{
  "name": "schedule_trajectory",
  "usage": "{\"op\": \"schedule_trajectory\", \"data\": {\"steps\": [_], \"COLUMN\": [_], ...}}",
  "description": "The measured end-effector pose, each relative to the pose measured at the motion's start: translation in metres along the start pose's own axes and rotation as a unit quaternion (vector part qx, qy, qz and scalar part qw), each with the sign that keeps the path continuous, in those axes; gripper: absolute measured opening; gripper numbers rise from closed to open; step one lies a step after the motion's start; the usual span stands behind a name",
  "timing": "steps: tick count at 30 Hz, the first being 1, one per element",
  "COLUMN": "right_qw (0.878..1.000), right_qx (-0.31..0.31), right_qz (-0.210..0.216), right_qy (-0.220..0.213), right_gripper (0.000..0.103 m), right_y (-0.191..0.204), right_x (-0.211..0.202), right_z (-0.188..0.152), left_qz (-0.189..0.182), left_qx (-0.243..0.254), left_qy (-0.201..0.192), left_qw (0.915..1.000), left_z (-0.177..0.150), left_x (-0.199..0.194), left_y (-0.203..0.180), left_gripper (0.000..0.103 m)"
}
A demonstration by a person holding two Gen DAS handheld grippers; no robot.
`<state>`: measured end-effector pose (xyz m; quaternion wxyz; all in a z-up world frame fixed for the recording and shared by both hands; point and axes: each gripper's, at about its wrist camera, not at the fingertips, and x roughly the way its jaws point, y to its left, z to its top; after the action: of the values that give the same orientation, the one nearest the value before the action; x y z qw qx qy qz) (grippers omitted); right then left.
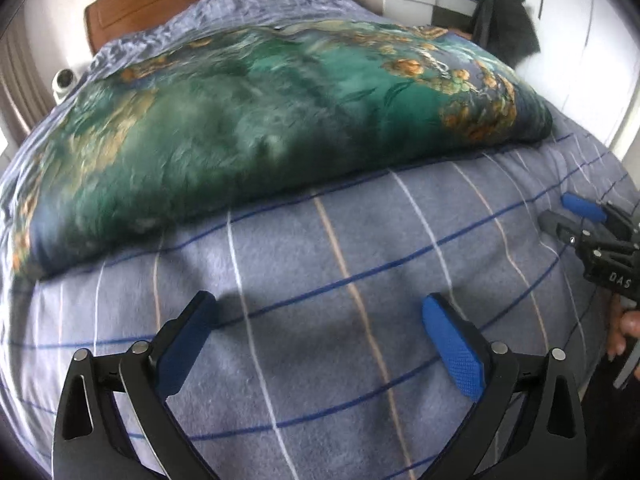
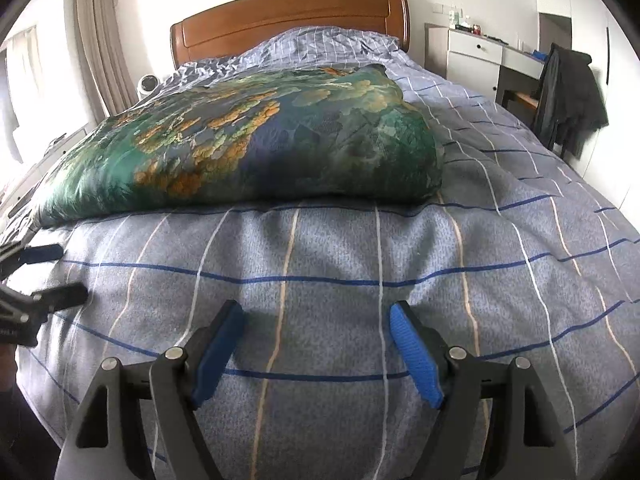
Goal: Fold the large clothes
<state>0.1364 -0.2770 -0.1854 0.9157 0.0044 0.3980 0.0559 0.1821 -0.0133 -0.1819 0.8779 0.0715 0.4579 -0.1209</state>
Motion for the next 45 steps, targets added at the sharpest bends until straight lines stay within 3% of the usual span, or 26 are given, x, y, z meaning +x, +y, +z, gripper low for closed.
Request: {"op": "schedule_trajectory", "data": {"steps": [22,35,45], "right_qw": [0.999,0.999,0.999], "right_qx": [-0.005,-0.005,-0.006], "right_qz": [0.000,0.000,0.000], "right_qy": [-0.044,-0.045,-0.044], "right_gripper": [0.080,0.080,0.080], "right_y": [0.003,0.003,0.003], "right_x": [0.001,0.000,0.001], "right_z": [-0.017,-0.019,-0.019], "left_qz": [-0.013,0.013,0.012], "left_qx": [-0.013,-0.002,0.001], "left_qy": [-0.009,-0.006,0.018], "left_qw": [0.9998,0.9999,0.9998], "left_z": [-0.008,-0.005,-0.003], "left_x": [0.005,0.004,0.006], "left_y": [0.005,-0.007,-0.010], "left_gripper": [0.102,0.103,0.102]}}
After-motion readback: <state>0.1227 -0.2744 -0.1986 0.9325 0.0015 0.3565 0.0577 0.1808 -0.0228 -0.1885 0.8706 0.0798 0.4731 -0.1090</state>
